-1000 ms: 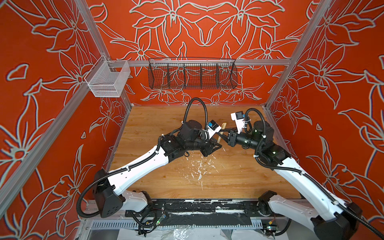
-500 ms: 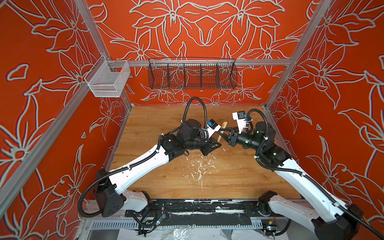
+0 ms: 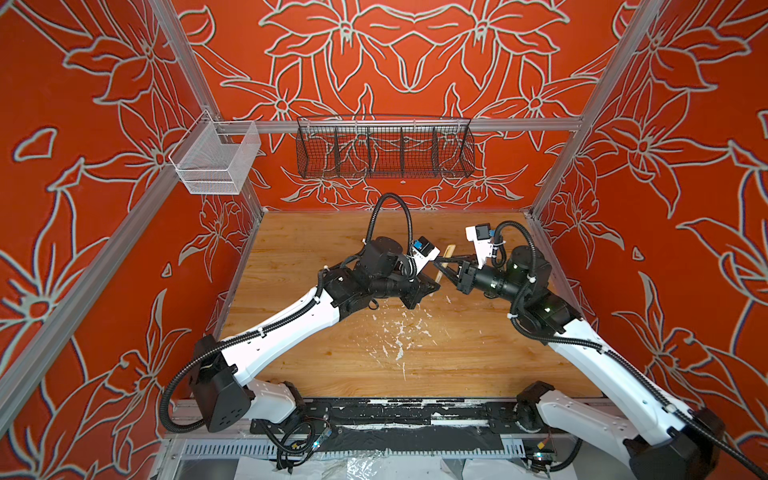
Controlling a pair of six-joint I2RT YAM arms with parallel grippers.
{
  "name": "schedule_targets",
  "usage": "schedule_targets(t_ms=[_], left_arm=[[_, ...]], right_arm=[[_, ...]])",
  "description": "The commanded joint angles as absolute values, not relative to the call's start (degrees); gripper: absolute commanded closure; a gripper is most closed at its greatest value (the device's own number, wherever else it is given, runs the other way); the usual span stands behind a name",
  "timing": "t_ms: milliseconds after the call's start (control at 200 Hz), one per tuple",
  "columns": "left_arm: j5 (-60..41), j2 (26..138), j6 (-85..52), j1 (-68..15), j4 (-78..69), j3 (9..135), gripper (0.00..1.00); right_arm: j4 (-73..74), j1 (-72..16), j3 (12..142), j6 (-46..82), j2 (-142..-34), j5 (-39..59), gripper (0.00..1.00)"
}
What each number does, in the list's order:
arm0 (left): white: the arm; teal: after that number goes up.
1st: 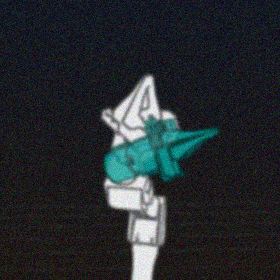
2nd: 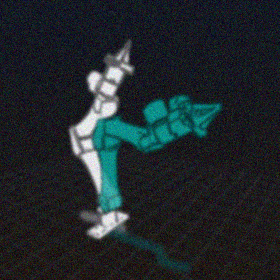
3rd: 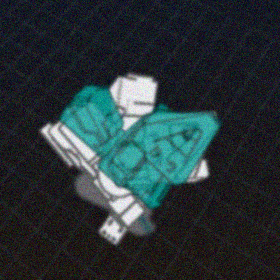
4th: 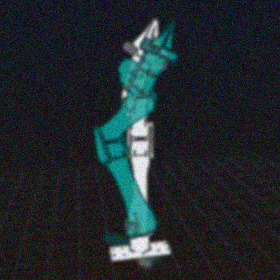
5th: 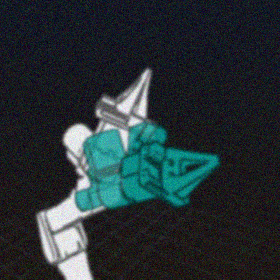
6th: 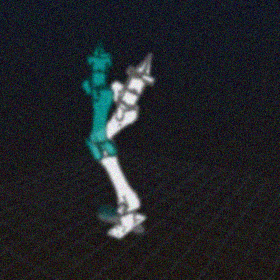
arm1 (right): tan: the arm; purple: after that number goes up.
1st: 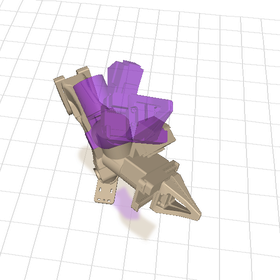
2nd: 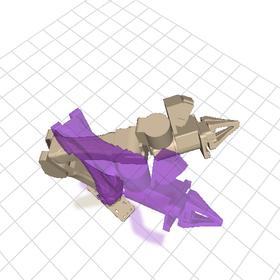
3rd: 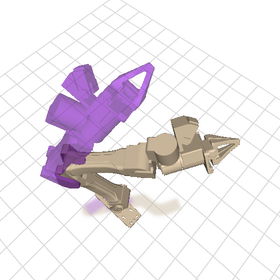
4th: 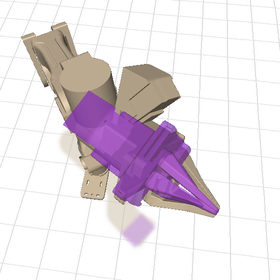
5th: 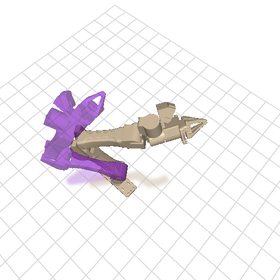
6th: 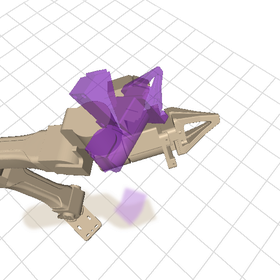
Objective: Insert the pens into the pen caps
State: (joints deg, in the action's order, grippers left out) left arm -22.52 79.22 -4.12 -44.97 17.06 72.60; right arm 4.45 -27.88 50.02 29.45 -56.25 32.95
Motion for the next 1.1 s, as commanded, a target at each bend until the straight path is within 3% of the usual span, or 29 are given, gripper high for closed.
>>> schedule_targets(t_ms=[0, 295, 340, 425, 520, 776, 1096], left_arm=[[-23.02, 79.89, -2.99, -45.46, 16.12, 73.56, 1.00], [-22.07, 80.56, -1.98, -45.18, 18.12, 74.48, 1.00], [-22.23, 81.04, -1.77, -45.18, 18.89, 74.98, 1.00], [-22.75, 81.91, -1.71, -45.16, 19.79, 75.57, 1.00], [-23.47, 82.35, -1.58, -45.18, 20.63, 75.85, 1.00], [-25.31, 81.10, -1.49, -45.18, 19.67, 74.54, 1.00], [-24.97, 79.83, -1.14, -45.18, 19.08, 73.66, 1.00]], right_arm=[[7.88, -28.12, 48.83, 30.89, -54.81, 33.15, 1.00], [3.59, -28.12, 49.32, 28.52, -52.68, 30.88, 1.00], [2.36, -28.11, 49.86, 28.13, -52.20, 30.19, 0.83], [-0.11, -28.04, 51.03, 27.19, -51.05, 28.58, 0.64], [-5.70, -27.95, 54.06, 24.98, -49.64, 26.40, 0.55], [-14.69, -26.88, 59.46, 22.50, -50.61, 20.57, 0.52], [-11.36, -24.34, 58.26, 26.75, -50.94, 26.87, 0.59]])
